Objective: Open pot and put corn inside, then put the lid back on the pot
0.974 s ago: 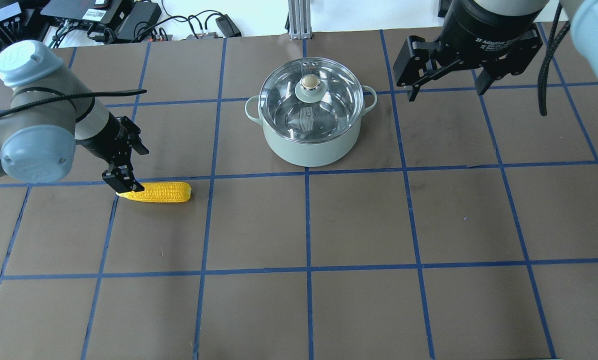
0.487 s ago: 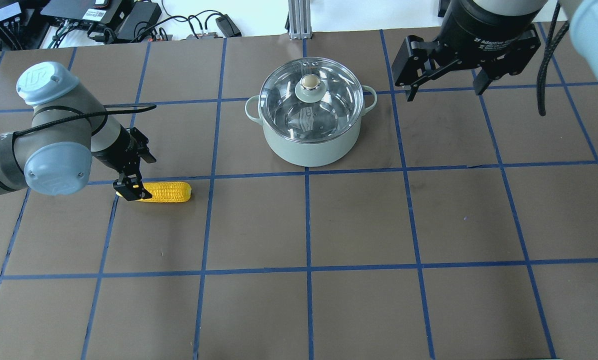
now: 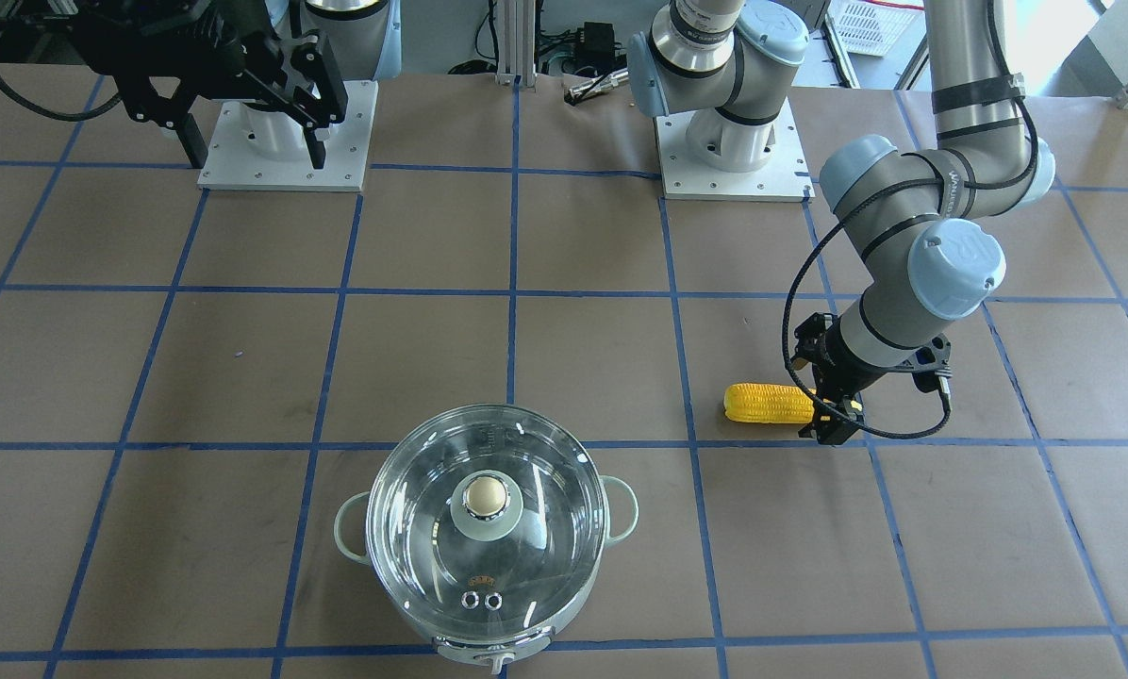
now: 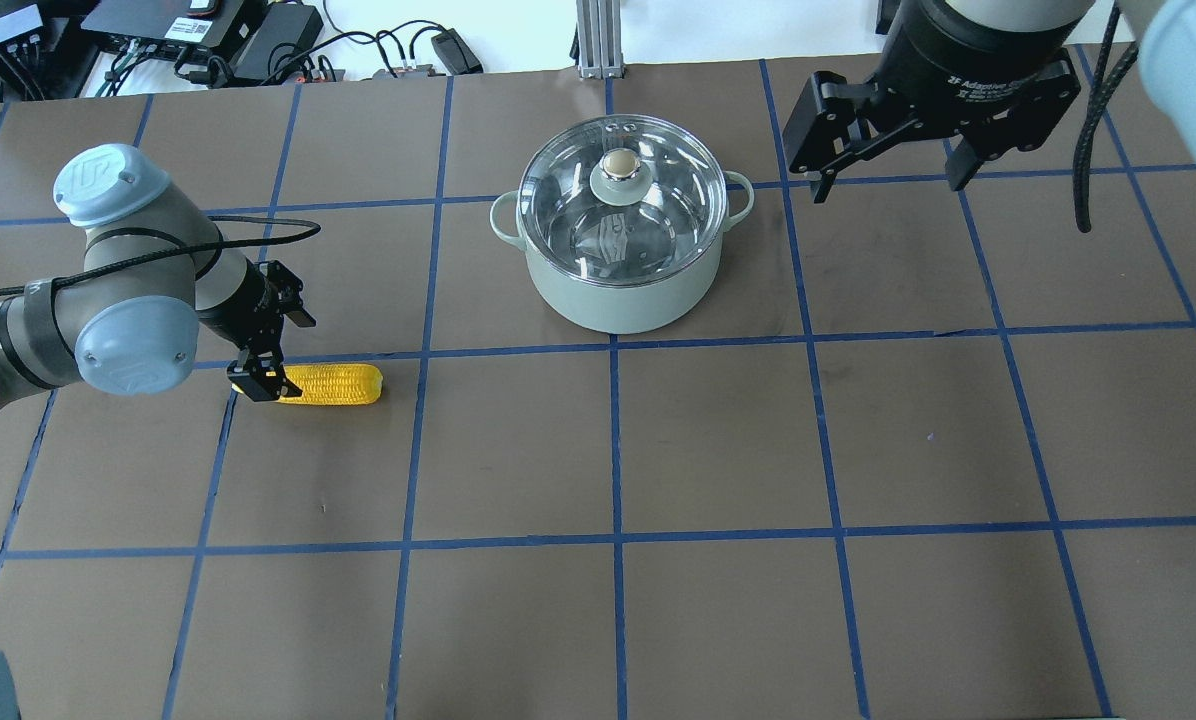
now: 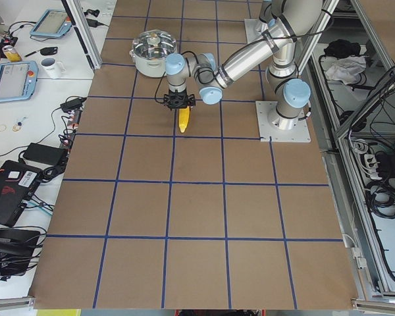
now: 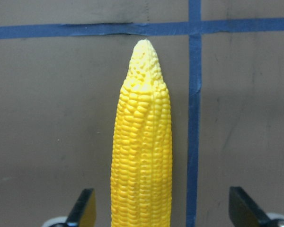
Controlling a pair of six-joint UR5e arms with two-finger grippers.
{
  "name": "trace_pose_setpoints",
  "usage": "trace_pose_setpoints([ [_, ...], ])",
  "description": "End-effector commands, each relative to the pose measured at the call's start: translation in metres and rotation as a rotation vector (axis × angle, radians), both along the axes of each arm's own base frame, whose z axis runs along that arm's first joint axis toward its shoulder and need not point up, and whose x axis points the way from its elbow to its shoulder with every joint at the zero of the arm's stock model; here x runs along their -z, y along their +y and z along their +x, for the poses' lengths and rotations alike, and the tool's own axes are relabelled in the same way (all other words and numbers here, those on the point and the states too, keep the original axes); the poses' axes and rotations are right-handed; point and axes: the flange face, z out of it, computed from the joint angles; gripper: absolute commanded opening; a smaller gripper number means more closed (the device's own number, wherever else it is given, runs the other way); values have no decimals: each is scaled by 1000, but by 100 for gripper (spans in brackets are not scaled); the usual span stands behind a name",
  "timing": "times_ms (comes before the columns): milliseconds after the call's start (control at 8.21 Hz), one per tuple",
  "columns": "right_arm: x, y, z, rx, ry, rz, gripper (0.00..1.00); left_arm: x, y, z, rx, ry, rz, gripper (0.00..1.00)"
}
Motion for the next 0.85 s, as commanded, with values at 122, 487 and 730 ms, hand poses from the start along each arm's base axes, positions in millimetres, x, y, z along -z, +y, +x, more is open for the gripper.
trace_pose_setpoints([
  [122,0,0,0,2,0,1,100,10,3,6,3,1,10,100],
  [487,1,0,0,3,0,2,100,15,7,5,-1,5,24,100],
  [730,1,0,0,3,-2,2,100,22,10,4,-3,14,37,100],
])
